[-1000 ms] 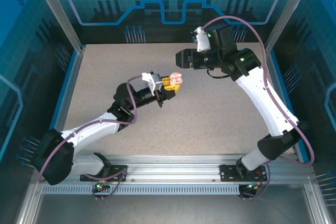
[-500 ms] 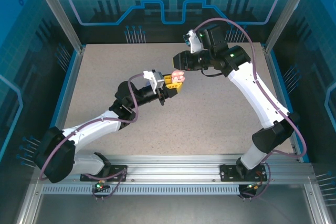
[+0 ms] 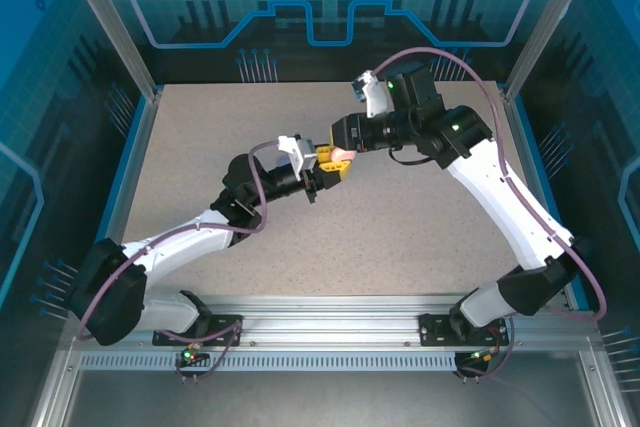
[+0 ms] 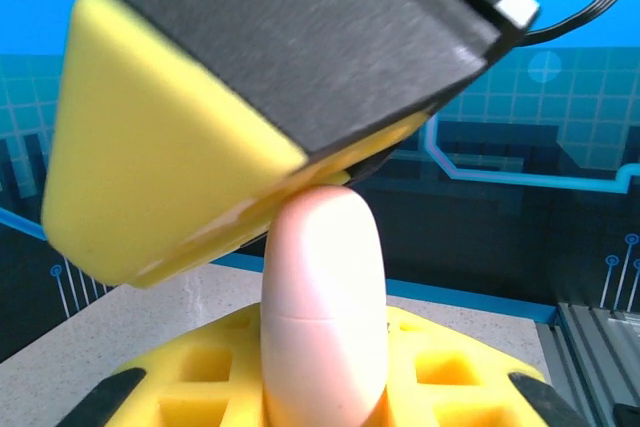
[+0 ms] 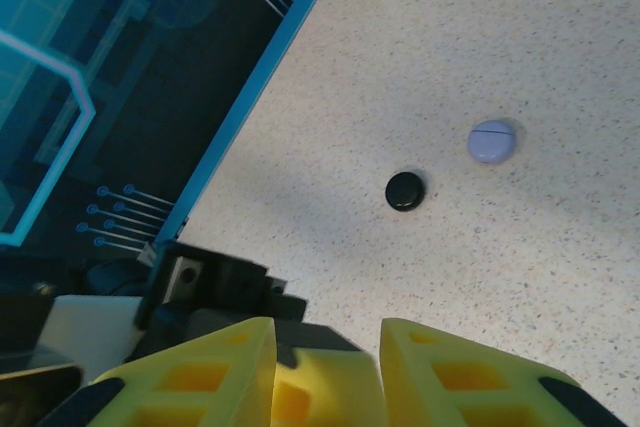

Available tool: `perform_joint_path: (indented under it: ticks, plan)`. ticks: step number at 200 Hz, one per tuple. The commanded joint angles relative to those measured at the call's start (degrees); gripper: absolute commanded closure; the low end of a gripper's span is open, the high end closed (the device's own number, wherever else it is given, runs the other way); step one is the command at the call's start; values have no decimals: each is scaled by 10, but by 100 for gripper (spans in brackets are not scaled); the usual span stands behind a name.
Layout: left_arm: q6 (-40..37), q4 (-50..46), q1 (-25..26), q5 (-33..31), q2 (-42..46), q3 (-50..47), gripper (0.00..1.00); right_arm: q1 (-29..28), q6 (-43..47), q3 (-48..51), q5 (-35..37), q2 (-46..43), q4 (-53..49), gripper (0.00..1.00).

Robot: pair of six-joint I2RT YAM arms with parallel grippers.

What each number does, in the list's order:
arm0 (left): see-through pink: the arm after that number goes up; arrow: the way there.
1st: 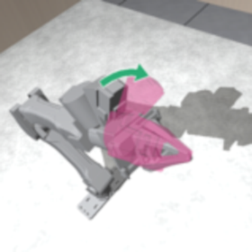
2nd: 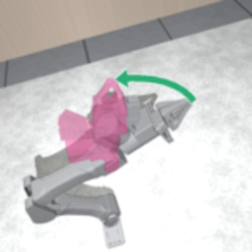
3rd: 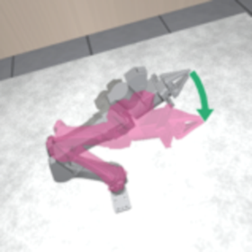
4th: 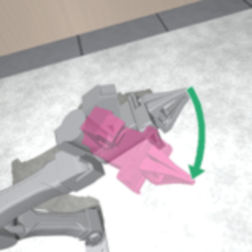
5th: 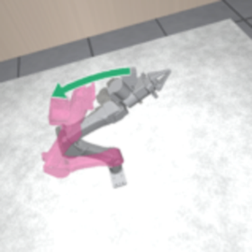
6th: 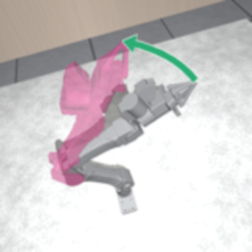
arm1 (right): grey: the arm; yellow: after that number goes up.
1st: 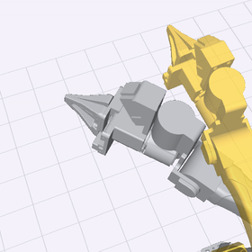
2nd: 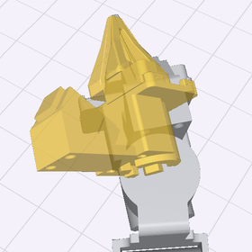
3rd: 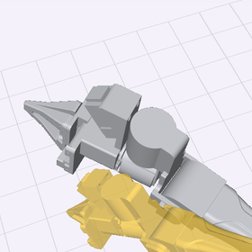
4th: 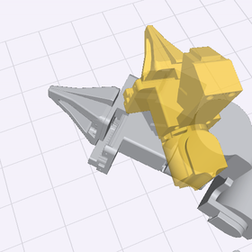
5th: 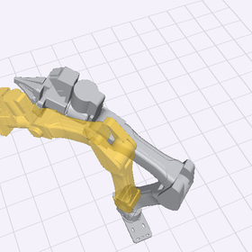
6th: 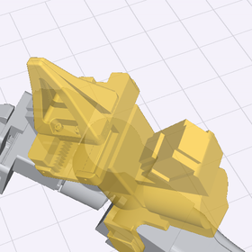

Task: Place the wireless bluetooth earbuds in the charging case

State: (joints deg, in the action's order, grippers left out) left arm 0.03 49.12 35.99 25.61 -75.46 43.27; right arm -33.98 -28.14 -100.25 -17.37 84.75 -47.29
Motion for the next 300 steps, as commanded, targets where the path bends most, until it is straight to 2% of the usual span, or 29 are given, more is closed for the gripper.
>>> perform_joint_path:
  ticks: [1,33,70,93,110,147,161,193,243,300]
  plan:
    - [2,20,-2,-12,-2,24,100,-15,-7,30,-5,-22,-19,66]
    - [2,19,-2,-12,-3,23,100,-13,-15,42,21,-44,-9,61]
    - [5,11,-2,-13,-2,18,100,0,-19,10,51,-58,-14,36]
    - [12,11,-2,-23,0,7,100,17,-28,10,85,-78,-14,26]
    - [22,8,-2,-43,3,-3,100,34,-41,33,106,-100,-5,22]
    - [82,-18,-2,-131,4,-32,100,77,-77,141,119,-150,22,19]
    - [129,-71,-2,-172,8,-30,100,87,-88,183,120,-167,33,19]
    - [230,-188,-9,-219,7,-24,100,93,-98,255,126,-193,47,19]
    - [340,-272,-20,-201,-27,-18,100,96,-101,315,143,-215,49,19]
    - [429,-262,-20,-136,-124,-4,100,102,-96,337,159,-220,44,18]
